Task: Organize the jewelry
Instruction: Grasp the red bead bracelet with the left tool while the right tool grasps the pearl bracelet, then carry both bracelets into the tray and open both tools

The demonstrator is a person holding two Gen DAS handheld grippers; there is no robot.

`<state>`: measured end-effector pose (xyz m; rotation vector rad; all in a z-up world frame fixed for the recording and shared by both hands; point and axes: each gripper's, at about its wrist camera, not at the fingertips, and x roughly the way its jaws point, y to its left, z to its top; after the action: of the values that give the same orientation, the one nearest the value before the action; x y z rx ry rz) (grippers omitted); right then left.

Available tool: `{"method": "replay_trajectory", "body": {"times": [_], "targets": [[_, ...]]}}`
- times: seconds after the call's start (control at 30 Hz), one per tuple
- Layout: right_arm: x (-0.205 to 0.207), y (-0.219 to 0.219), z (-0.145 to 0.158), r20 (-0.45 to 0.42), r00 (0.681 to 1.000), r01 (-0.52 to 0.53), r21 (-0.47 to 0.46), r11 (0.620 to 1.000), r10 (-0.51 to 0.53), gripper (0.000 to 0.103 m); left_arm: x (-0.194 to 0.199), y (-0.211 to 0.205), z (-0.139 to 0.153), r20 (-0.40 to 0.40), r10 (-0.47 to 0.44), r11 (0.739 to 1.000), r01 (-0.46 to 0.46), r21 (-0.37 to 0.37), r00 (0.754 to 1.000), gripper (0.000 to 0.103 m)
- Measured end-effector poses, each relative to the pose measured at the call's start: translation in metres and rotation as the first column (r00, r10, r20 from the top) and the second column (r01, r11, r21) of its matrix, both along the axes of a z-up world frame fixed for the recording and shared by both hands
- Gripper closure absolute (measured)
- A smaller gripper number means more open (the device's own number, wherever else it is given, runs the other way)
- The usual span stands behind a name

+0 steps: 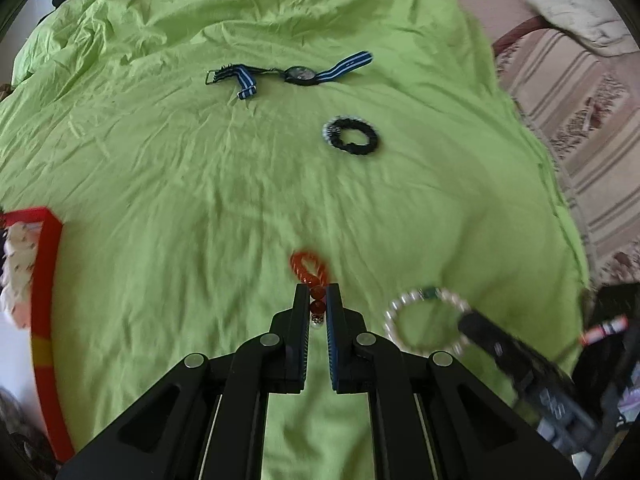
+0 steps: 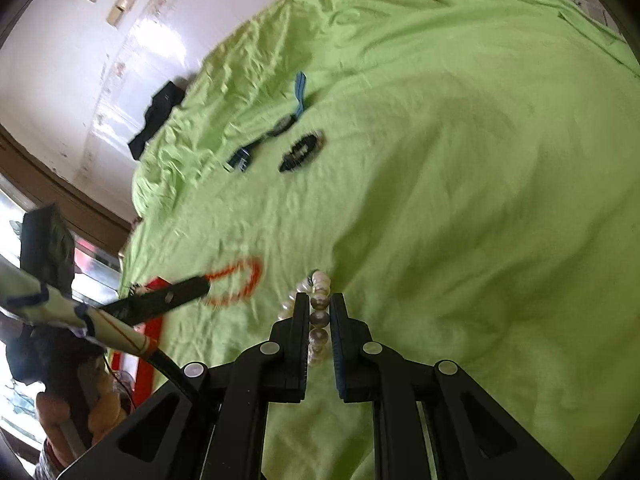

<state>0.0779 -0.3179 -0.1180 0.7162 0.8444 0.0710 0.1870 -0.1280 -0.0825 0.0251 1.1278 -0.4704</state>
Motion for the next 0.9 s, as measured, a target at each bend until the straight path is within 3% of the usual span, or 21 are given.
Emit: {"method": "replay_trajectory", "body": {"times": [0.17, 0.37, 0.6, 0.9], "targets": [[-0.008, 0.003, 0.011, 0.046, 0.999, 0.002, -0.009, 1.0, -0.002, 0.092, -0.028, 0.022, 0.022, 0.011, 0.002, 0.999, -0.001, -0.034, 1.0, 0.096], [-0.024, 0.01, 0.023, 0.074, 0.997, 0.021, -0.062, 0.998, -0.016, 0.092, -0.064, 0.058, 0.05, 0.097, 0.016, 1.0, -0.015, -0.006, 0.995, 0.096], [-0.033, 0.037, 0.042, 0.071, 0.997, -0.003, -0.111, 0.994, 0.011, 0.092, -0.089, 0.107, 0.074, 0.144, 0.049, 0.999, -0.047, -0.021, 0.988, 0.096], [-0.041, 0.087, 0.085, 0.078, 0.991, -0.091, -0.199, 0.976, 0.108, 0.092, -0.1, 0.203, 0.1, 0.175, 0.141, 0.99, -0.138, -0.029, 0.974, 0.096]]}}
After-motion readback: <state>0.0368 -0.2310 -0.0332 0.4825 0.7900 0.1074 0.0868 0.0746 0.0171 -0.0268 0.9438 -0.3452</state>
